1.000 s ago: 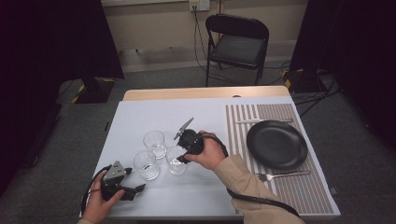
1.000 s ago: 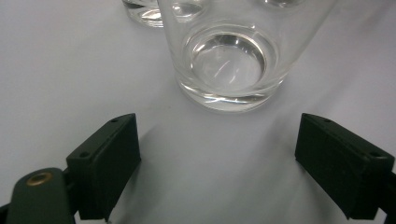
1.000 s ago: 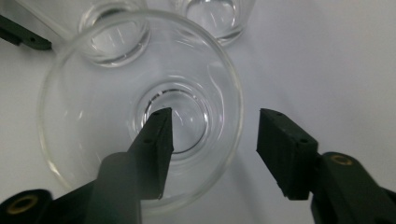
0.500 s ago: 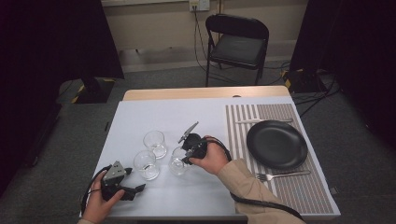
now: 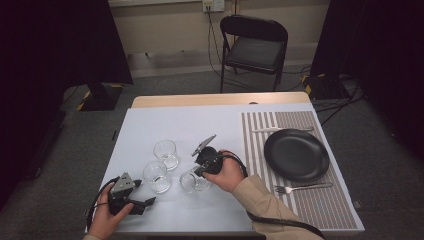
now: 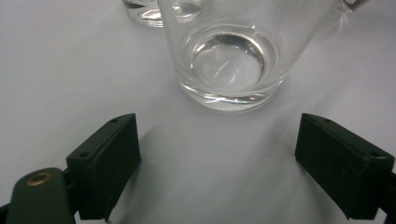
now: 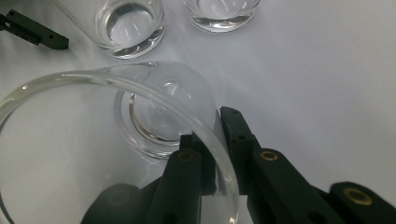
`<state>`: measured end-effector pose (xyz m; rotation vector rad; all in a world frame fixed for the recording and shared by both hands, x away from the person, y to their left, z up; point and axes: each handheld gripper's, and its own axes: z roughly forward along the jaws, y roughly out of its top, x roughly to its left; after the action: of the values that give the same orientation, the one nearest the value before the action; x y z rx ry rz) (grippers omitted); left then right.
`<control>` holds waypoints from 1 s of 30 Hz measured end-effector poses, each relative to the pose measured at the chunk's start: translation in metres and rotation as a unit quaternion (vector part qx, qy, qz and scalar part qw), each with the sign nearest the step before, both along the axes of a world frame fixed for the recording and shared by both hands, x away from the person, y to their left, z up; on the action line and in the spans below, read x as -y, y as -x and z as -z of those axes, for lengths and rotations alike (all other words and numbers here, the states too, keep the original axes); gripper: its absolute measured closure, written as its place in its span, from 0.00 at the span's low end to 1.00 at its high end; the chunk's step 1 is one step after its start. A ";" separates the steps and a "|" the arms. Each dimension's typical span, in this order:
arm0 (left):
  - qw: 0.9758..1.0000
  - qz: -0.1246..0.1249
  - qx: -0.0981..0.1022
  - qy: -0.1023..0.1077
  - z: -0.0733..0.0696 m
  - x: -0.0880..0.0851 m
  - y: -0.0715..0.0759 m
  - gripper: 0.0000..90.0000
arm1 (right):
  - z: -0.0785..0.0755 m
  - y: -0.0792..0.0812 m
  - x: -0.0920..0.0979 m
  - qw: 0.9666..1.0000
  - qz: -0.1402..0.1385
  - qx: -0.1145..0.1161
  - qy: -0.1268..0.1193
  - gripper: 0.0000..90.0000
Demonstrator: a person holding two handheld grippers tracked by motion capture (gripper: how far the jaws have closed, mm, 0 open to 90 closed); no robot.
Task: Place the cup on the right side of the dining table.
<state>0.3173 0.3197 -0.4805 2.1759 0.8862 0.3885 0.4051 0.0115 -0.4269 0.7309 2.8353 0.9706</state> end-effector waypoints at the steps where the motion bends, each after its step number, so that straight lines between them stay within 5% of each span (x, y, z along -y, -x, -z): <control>1: 1.000 0.000 0.000 0.000 0.000 0.000 0.000 0.15 | 0.000 0.001 0.000 1.000 0.001 0.001 0.001 0.95; 8: 1.000 0.000 0.000 0.000 0.000 0.000 0.000 0.15 | 0.000 0.005 0.001 1.000 0.007 0.013 -0.002 0.95; 30: 1.000 0.000 0.000 0.000 0.000 0.000 0.000 0.15 | -0.018 -0.001 0.019 0.998 0.043 -0.019 -0.047 0.95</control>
<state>0.3174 0.3197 -0.4805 2.1756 0.8864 0.3884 0.4057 -0.0072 -0.4089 0.8810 2.7792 1.0955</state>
